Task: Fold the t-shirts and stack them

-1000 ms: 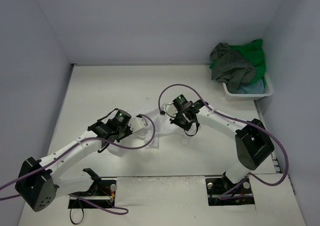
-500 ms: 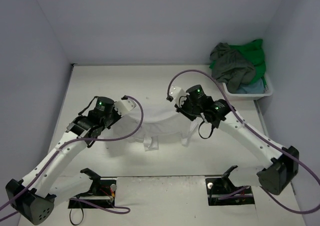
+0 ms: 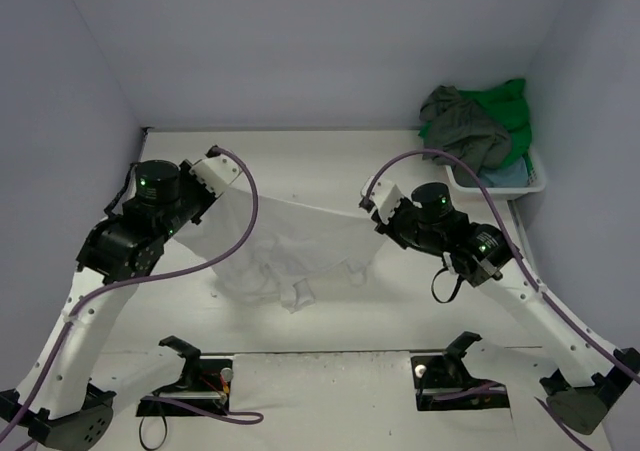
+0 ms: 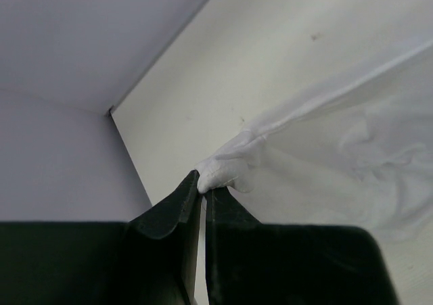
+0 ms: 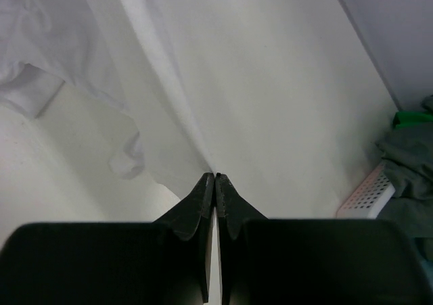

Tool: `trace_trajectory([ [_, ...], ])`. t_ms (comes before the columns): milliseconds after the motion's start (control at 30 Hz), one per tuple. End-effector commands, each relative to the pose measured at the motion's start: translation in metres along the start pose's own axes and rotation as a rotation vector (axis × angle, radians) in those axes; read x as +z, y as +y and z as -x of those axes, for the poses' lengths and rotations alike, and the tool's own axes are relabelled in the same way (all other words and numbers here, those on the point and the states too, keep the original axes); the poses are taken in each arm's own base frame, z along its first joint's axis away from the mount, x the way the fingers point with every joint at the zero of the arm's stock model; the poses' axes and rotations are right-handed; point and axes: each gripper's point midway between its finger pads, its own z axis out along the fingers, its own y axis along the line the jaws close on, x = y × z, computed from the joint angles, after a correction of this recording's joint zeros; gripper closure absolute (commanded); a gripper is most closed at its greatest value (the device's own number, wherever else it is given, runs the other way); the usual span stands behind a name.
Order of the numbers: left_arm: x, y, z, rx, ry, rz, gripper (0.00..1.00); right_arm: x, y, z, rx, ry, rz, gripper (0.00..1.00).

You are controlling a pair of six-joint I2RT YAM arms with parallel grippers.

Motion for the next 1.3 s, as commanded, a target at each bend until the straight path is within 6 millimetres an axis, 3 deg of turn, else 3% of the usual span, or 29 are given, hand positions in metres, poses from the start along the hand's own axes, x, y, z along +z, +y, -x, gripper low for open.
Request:
trace_trajectory([
  [0,-0.024,0.013,0.034,-0.031,-0.095,-0.017,1.00,-0.032,-0.036,0.042,-0.036,-0.150,-0.152,1.00],
  [33,-0.035,0.018,0.047,-0.029,-0.129,-0.023,1.00,-0.042,-0.042,0.050,-0.047,-0.176,-0.177,1.00],
  [100,-0.042,0.009,0.056,-0.023,-0.152,-0.097,1.00,-0.059,-0.053,0.069,-0.049,-0.225,-0.215,1.00],
  [267,-0.070,0.002,0.089,-0.063,-0.276,-0.203,1.00,-0.079,-0.066,0.095,-0.054,-0.284,-0.248,1.00],
  [533,-0.118,-0.019,0.113,-0.057,-0.399,-0.376,0.92,-0.113,-0.085,0.130,-0.045,-0.373,-0.301,1.00],
  [800,-0.167,-0.015,0.130,-0.057,-0.529,-0.363,0.84,-0.165,-0.104,0.155,-0.018,-0.485,-0.372,1.00],
  [933,-0.148,-0.026,0.120,-0.093,-0.490,-0.406,0.84,-0.144,-0.094,0.147,-0.010,-0.460,-0.305,1.00],
  [967,-0.125,-0.044,0.103,-0.121,-0.429,-0.475,0.84,-0.138,-0.092,0.142,-0.014,-0.443,-0.296,1.00],
  [1033,-0.100,-0.062,0.089,-0.150,-0.396,-0.539,0.82,-0.123,-0.087,0.129,-0.013,-0.404,-0.273,1.00],
  [1067,-0.072,-0.078,0.070,-0.175,-0.346,-0.581,0.82,-0.120,-0.086,0.126,-0.012,-0.395,-0.268,1.00],
  [1167,-0.027,-0.098,0.038,-0.210,-0.265,-0.596,0.81,-0.113,-0.082,0.119,-0.005,-0.378,-0.256,1.00],
  [1267,0.002,-0.106,0.033,-0.239,-0.253,-0.602,0.81,-0.115,-0.084,0.117,-0.002,-0.373,-0.269,1.00],
])
